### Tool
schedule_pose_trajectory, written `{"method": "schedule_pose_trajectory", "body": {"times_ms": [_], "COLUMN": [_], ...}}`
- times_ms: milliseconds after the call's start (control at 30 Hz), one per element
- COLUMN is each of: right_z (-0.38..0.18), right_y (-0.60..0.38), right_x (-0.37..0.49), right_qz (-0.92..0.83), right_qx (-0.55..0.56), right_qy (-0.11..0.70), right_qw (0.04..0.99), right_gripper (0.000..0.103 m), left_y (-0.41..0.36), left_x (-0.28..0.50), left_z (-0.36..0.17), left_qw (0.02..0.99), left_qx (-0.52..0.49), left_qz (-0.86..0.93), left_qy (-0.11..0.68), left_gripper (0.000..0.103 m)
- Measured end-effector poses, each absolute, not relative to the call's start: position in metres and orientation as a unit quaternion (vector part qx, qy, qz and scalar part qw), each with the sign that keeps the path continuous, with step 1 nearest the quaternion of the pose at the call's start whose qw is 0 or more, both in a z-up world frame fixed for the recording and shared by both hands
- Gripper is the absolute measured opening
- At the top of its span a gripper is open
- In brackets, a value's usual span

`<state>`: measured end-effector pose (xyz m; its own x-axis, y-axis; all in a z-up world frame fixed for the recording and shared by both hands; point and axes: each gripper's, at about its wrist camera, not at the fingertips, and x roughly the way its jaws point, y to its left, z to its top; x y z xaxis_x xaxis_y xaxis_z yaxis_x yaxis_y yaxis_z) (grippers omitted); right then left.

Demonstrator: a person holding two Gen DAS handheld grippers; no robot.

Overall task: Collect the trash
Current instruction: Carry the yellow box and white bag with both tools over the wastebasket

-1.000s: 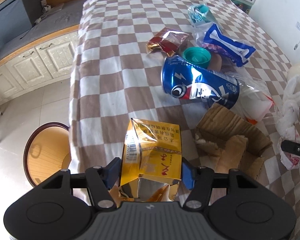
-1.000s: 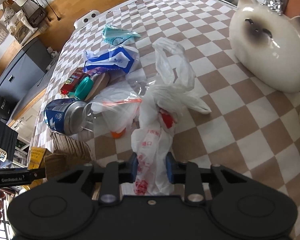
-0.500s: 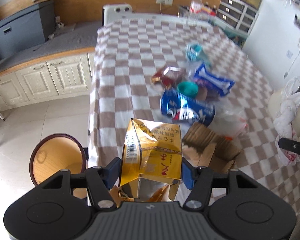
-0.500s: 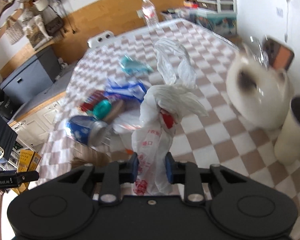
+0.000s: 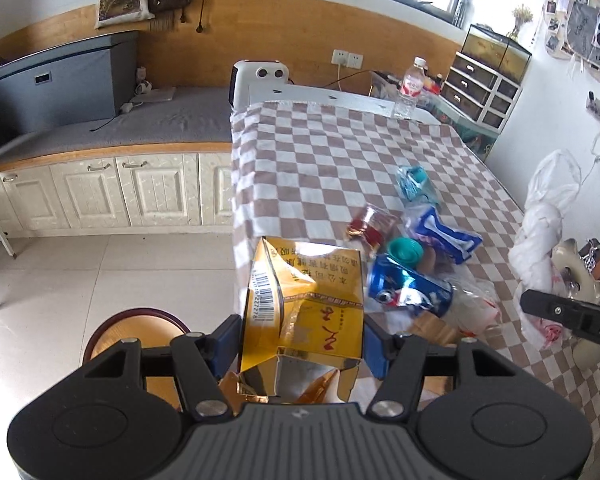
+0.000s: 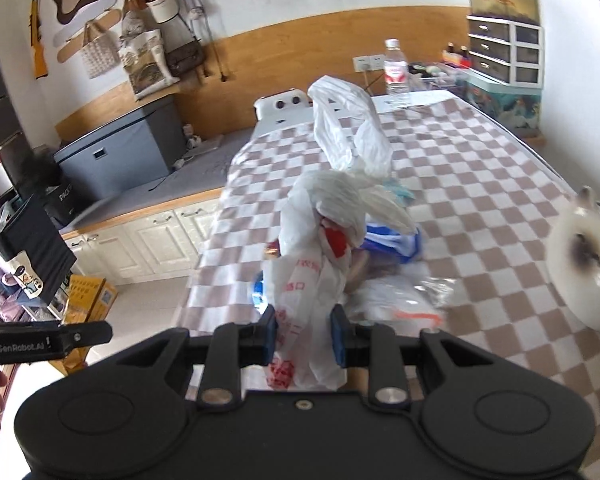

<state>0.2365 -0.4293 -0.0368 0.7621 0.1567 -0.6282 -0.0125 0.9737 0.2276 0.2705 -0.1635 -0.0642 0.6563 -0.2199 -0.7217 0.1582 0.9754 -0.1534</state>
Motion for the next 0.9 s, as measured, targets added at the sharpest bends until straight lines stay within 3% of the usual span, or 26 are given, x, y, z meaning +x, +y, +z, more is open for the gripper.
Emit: {"method": "schedule_pose_trajectory", "body": {"times_ms": [433, 900], "right_z": [-0.043, -0.109], "right_y": [-0.286, -0.139], "right_x": [0.275, 0.339], "right_qz": [0.037, 0.108], "right_qx": [0.080, 0.032], "right_qy": [0.369, 0.453], "right_qw": [0.925, 0.884], "right_gripper": [0.028, 0.028], "left_y": [-0.030, 0.083], "left_x": [0.318, 0.358], "left_z": [-0.087, -0.150], "left_qw": [0.898, 0.866], "left_qx": [-0.043, -0.081], "left_qz": [-0.116, -0.080], "left_qy": [0.423, 0.487], "left_gripper": [0.062, 0.062]}}
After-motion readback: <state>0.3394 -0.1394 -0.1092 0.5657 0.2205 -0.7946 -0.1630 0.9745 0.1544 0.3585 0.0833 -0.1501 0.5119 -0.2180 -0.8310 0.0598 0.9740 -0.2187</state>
